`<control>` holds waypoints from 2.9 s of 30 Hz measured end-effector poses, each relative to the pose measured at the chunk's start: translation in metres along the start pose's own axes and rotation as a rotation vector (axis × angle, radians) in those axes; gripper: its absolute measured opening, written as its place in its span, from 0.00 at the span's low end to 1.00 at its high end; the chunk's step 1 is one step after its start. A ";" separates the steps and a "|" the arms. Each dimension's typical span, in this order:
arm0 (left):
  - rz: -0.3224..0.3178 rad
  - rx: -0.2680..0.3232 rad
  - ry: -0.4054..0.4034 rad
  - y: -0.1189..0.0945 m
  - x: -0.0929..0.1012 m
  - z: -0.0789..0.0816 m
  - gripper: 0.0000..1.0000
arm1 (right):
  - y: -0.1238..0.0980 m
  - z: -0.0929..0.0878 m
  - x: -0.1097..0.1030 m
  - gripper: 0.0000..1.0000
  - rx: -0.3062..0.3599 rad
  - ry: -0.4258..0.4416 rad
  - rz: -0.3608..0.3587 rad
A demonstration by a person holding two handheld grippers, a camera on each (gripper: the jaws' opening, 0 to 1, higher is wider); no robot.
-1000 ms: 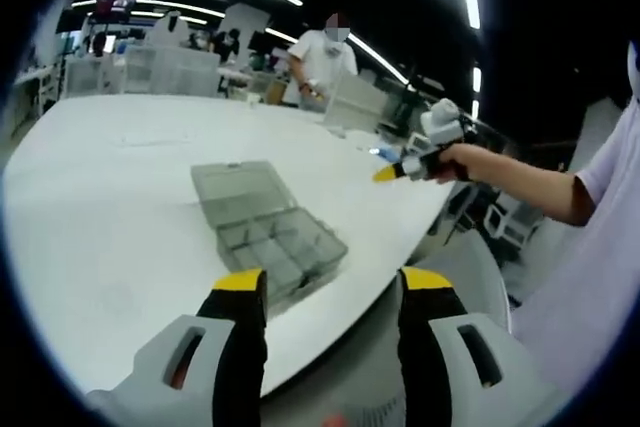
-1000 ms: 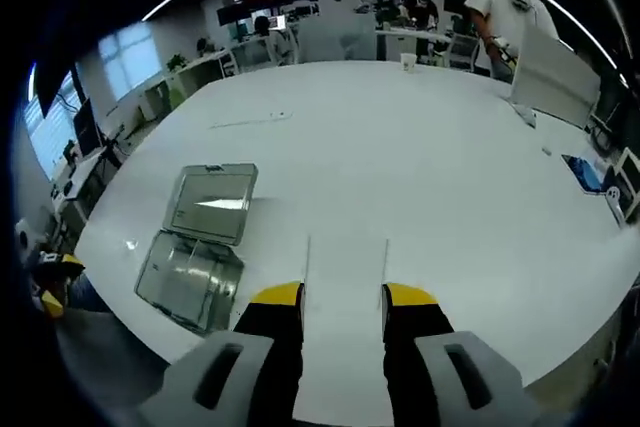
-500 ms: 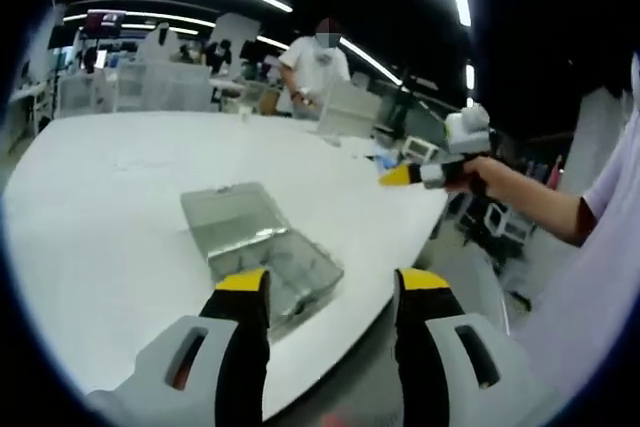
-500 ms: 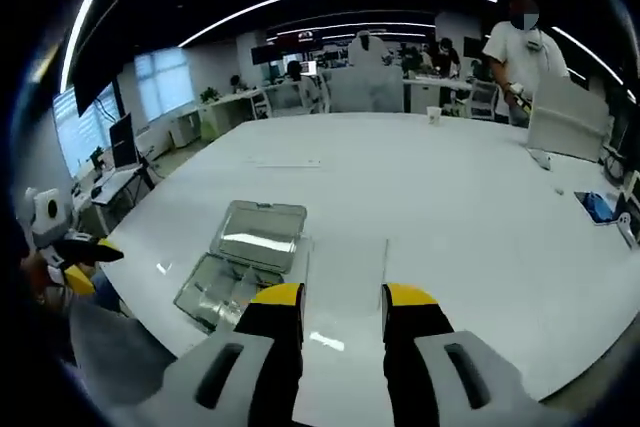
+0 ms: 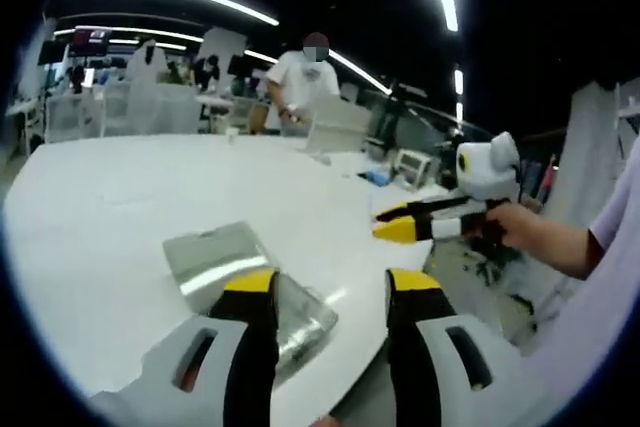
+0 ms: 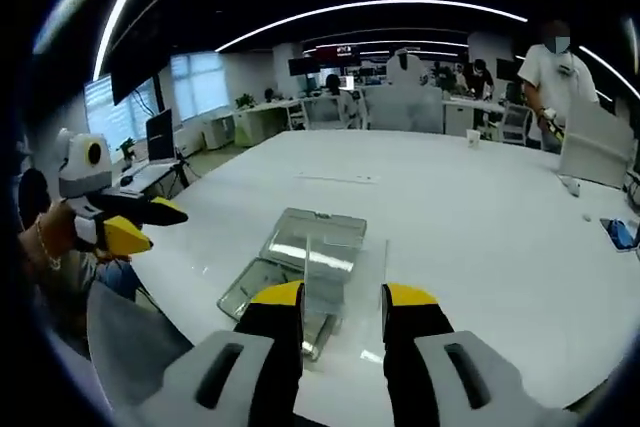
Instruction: Insert the divider into the dual guide fixture by aligning both edges with the guide slots and pushing it downward to the bottom, including one-sided entry, uneven engagement, binding, and posture correction.
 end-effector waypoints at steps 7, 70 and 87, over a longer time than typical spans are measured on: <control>-0.018 -0.018 0.010 0.015 0.005 0.006 0.29 | 0.003 0.012 -0.032 0.26 0.030 -0.044 0.067; -0.069 -0.149 -0.080 0.032 0.004 -0.011 0.00 | 0.016 0.004 -0.075 0.28 -0.034 -0.283 0.154; -0.051 -0.134 -0.032 0.021 -0.019 -0.005 0.00 | -0.005 0.005 -0.031 0.19 -0.101 -0.414 0.183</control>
Point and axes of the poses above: the point that each gripper's makers call its tool centre point, and the gripper's own axes: y roughly forward along the fingers, x roughly to its right, z roughly out of its top, the point moved 4 cm from there along -y, roughly backward along the fingers, and after that the axes turned 3 degrees about -x, right-handed, at the moved point
